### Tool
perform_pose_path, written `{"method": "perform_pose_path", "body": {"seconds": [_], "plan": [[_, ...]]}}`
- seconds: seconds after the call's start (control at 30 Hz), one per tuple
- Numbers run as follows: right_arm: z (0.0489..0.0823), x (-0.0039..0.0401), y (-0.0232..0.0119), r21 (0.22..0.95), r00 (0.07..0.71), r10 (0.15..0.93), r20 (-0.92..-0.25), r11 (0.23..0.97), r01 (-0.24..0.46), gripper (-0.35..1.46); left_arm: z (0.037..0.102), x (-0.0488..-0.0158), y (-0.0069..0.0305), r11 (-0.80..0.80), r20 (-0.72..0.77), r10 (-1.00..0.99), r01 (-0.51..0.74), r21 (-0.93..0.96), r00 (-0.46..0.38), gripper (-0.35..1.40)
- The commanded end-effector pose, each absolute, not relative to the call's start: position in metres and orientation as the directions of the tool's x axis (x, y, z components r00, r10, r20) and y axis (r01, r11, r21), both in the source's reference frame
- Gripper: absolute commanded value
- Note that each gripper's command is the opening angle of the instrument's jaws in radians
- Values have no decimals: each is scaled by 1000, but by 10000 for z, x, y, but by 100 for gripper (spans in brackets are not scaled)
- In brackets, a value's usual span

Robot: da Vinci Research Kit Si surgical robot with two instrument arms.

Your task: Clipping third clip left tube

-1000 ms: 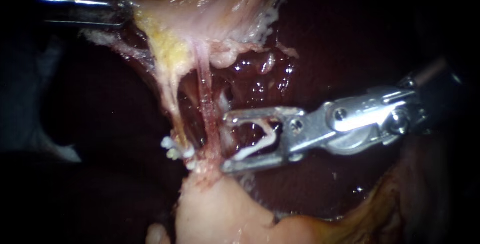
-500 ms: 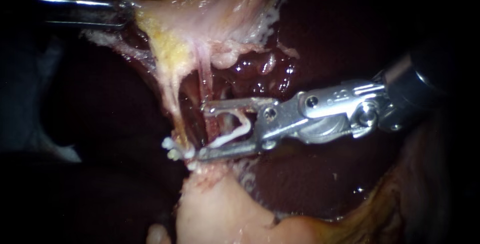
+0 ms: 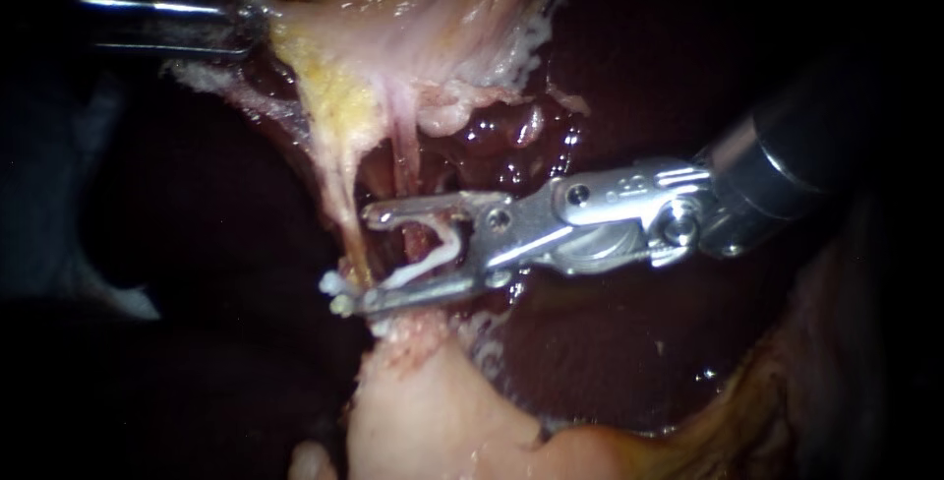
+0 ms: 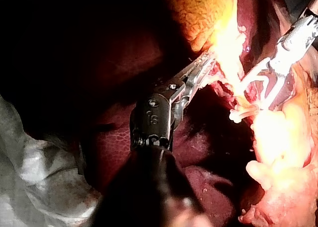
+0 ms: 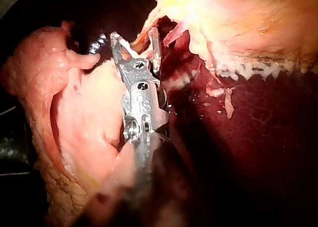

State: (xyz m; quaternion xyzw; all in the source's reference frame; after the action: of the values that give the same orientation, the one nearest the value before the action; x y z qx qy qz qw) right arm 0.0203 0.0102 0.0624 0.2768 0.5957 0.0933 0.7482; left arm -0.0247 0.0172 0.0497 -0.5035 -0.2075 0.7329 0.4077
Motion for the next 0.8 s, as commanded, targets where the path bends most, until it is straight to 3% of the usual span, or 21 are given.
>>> {"method": "perform_pose_path", "body": {"seconds": [0.03,0.8], "plan": [[624,205,102,526,268,471,-840,827,196,47,498,-248,172,-581,-569,807,-390,-714,-161,-35],[635,255,108,618,181,592,-786,761,198,46,499,-251,171,-582,-569,806,-389,-715,-161,-35]]}}
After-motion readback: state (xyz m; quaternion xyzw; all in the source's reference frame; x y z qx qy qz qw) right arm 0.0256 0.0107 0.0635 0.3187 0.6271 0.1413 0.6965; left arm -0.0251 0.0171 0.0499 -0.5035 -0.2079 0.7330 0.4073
